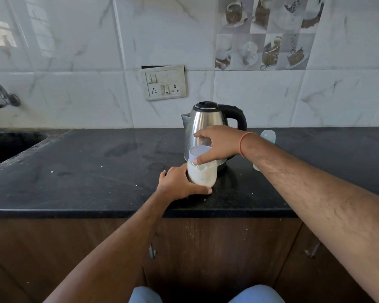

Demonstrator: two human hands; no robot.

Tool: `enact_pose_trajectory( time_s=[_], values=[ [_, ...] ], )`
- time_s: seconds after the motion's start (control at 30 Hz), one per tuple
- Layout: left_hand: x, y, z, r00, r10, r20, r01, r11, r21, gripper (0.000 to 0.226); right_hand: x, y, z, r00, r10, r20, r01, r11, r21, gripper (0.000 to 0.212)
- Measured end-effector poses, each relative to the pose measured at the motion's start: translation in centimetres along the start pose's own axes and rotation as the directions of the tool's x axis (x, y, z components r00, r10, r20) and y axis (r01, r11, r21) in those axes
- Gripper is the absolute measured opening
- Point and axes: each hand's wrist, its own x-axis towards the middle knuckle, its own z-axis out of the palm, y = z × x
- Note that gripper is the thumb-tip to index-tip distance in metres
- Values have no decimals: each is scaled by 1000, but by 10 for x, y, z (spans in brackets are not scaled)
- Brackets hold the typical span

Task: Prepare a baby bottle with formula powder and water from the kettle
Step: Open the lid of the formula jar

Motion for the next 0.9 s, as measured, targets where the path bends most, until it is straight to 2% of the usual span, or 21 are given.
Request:
enact_pose_trajectory(
  time_s=[0.1, 0.2, 0.3, 0.47, 0.53, 0.63, 0.83, 0.9],
  values=[
    [-1, 0, 0, 1000, 0, -7, 0, 1000, -1, 106, 3, -3, 8, 998, 26, -49, -27, 999, -34, 103],
    [0, -1, 1, 1000, 5, -13, -5, 1000, 6, 105, 0, -4, 3, 1000, 8, -10, -8, 999, 36, 98],
    [1, -2, 1, 1000, 1, -11, -1, 1000, 6, 106, -2, -4, -4, 999, -10, 44, 7, 998, 63, 103],
    [1, -2, 2, 1000, 6, -10, -6, 1000, 7, 105, 3, -7, 1, 999, 30, -35, -30, 1000, 7, 97],
    [0, -2, 2, 1000, 9, -14, -9, 1000, 2, 103, 4, -6, -1, 1000, 11, -8, -10, 999, 50, 89],
    [0, -1, 1, 1000, 5, -18, -5, 1000, 1, 103, 1, -6, -10, 997, -38, 62, 30, 992, 119, 96],
    [0, -1, 0, 1000, 5, -15, -5, 1000, 1, 105, 3, -6, -3, 1000, -12, 7, 12, 999, 38, 92],
    [0, 0, 0, 1000, 7, -14, -7, 1000, 2, 103, 4, -5, -3, 999, -26, 25, 23, 995, 98, 91]
  ],
)
